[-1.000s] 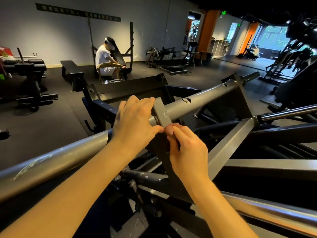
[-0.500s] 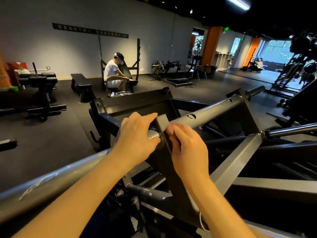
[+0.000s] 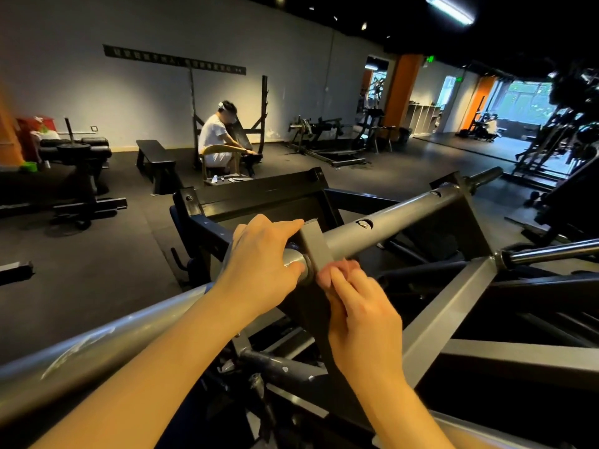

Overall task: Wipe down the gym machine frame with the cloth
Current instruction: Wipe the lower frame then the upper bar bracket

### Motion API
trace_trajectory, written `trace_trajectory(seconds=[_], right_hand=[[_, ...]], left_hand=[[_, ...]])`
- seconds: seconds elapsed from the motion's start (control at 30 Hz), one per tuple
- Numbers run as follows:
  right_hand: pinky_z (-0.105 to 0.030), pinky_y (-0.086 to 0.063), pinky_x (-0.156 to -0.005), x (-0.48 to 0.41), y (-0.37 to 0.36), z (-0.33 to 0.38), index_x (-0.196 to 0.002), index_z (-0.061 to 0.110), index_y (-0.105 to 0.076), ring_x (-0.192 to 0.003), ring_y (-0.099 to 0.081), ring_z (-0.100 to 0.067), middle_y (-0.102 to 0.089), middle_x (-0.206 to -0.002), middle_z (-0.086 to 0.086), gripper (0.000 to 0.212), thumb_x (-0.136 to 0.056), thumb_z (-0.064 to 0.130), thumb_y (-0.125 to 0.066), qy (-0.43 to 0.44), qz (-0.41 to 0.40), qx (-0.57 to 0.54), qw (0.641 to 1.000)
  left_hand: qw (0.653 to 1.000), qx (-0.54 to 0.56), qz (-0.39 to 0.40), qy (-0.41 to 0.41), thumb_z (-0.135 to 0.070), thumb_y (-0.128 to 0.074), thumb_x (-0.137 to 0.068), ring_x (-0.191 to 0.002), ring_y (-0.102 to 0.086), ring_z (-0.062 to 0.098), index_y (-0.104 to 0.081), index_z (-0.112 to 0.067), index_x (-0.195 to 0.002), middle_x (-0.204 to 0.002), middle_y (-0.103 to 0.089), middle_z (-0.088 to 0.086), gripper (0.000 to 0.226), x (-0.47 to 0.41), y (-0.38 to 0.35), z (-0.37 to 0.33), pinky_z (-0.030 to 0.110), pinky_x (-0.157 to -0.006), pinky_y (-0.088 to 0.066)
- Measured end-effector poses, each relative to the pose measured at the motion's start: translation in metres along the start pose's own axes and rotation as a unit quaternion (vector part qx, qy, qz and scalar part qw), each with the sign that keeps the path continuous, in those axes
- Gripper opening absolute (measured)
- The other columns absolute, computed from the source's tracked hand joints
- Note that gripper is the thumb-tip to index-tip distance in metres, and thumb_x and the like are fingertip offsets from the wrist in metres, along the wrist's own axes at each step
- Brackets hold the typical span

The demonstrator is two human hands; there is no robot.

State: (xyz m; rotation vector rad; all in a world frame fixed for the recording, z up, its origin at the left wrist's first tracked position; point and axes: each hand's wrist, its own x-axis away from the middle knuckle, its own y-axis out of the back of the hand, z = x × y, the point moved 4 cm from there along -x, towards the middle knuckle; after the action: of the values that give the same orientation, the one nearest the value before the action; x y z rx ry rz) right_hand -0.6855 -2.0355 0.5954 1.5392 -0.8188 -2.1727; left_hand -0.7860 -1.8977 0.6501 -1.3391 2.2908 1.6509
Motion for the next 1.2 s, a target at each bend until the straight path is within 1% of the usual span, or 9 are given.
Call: trace_trajectory(seconds=[0.07,0.27,0.53,0.7,0.77,0.9,1.07,1.13,1.2], right_hand=[[-0.026,-0.057,-0.07,0.006,-0.002,-0.004,-0.111,0.02,-0.071,-0.087,-0.065,-0.015,-0.069,-0.107,0.003,0.038,-0.078,0.01,-0.084,0.001,0.0,0.013,1.0],[-0.041,-0.059,-0.088,-0.07,-0.015,0.019,-0.12,0.021,-0.066,-0.107,-0.063,-0.019,-0.064,-0.119,0.001,0.032,-0.089,0.018,-0.065,-0.003,0.01,-0.032,0.999],[-0.021,-0.05,-0.074,0.007,0.003,-0.004,-0.119,0.022,-0.068,-0.092,-0.065,-0.015,-0.067,-0.113,0.003,0.042,-0.079,0.015,-0.079,0.025,0.012,0.014,1.0],[-0.038,-0.059,-0.086,-0.063,-0.007,0.021,-0.121,0.02,-0.068,-0.106,-0.065,-0.022,-0.066,-0.121,-0.001,0.033,-0.088,0.02,-0.064,0.037,-0.009,-0.003,0.999],[-0.038,-0.058,-0.087,-0.064,-0.01,0.023,-0.122,0.02,-0.069,-0.105,-0.064,-0.021,-0.066,-0.12,-0.001,0.036,-0.087,0.015,-0.071,0.043,-0.007,-0.02,0.999],[-0.029,-0.054,-0.08,-0.009,0.001,0.008,-0.124,0.02,-0.068,-0.097,-0.061,-0.017,-0.066,-0.119,0.001,0.04,-0.084,0.013,-0.069,0.076,0.016,-0.014,0.997],[-0.012,-0.042,-0.073,0.027,0.035,-0.009,-0.111,0.04,-0.061,-0.091,-0.059,-0.003,-0.058,-0.106,0.02,0.019,-0.094,0.034,-0.066,-0.009,0.195,0.058,0.979],[-0.013,-0.039,-0.074,0.012,0.047,-0.014,-0.108,0.041,-0.06,-0.087,-0.055,0.0,-0.055,-0.097,0.019,0.011,-0.099,0.035,-0.062,-0.077,0.191,0.025,0.978],[-0.023,-0.05,-0.088,-0.015,0.055,-0.017,-0.118,0.034,-0.067,-0.099,-0.06,-0.001,-0.064,-0.105,0.017,0.021,-0.098,0.029,-0.064,-0.144,0.107,-0.1,0.979]], left_hand=[[1.0,-0.005,0.001,0.01,-0.035,-0.072,-0.09,-0.112,-0.049,0.024,-0.046,-0.041,-0.147,-0.114,-0.05,-0.002,0.064,0.001,-0.001,0.001,0.038,-0.093,-0.044],[1.0,0.022,-0.001,-0.022,-0.02,-0.069,-0.09,-0.102,-0.043,0.011,-0.059,-0.034,-0.135,-0.095,-0.045,-0.017,0.048,0.002,0.006,-0.006,0.041,-0.102,-0.041],[0.999,0.032,0.029,0.017,-0.026,-0.07,-0.092,-0.116,-0.049,0.021,-0.046,-0.035,-0.15,-0.114,-0.047,-0.003,0.063,0.002,0.007,-0.002,0.035,-0.102,-0.037],[0.998,0.065,0.016,-0.009,-0.015,-0.069,-0.09,-0.097,-0.052,0.014,-0.06,-0.032,-0.135,-0.093,-0.047,-0.02,0.049,0.001,0.008,-0.005,0.045,-0.104,-0.044],[0.997,0.07,0.022,-0.002,-0.015,-0.068,-0.09,-0.103,-0.053,0.014,-0.058,-0.032,-0.138,-0.099,-0.05,-0.023,0.052,-0.002,0.008,-0.002,0.048,-0.107,-0.043],[0.997,0.066,0.032,0.026,-0.02,-0.067,-0.094,-0.126,-0.052,0.019,-0.046,-0.03,-0.151,-0.132,-0.058,0.001,0.062,-0.004,0.006,0.004,0.049,-0.115,-0.037],[0.997,0.046,0.052,0.034,-0.017,-0.067,-0.091,-0.132,-0.049,0.025,-0.043,-0.032,-0.153,-0.136,-0.057,0.004,0.068,-0.004,0.006,0.005,0.05,-0.116,-0.036],[0.997,0.033,0.065,0.032,-0.016,-0.066,-0.092,-0.134,-0.048,0.024,-0.042,-0.03,-0.154,-0.141,-0.057,0.003,0.067,-0.006,0.011,0.0,0.048,-0.117,-0.036],[0.996,0.039,0.079,0.028,-0.019,-0.066,-0.094,-0.138,-0.046,0.022,-0.041,-0.028,-0.155,-0.146,-0.055,0.001,0.066,-0.006,0.017,-0.004,0.044,-0.115,-0.038]])
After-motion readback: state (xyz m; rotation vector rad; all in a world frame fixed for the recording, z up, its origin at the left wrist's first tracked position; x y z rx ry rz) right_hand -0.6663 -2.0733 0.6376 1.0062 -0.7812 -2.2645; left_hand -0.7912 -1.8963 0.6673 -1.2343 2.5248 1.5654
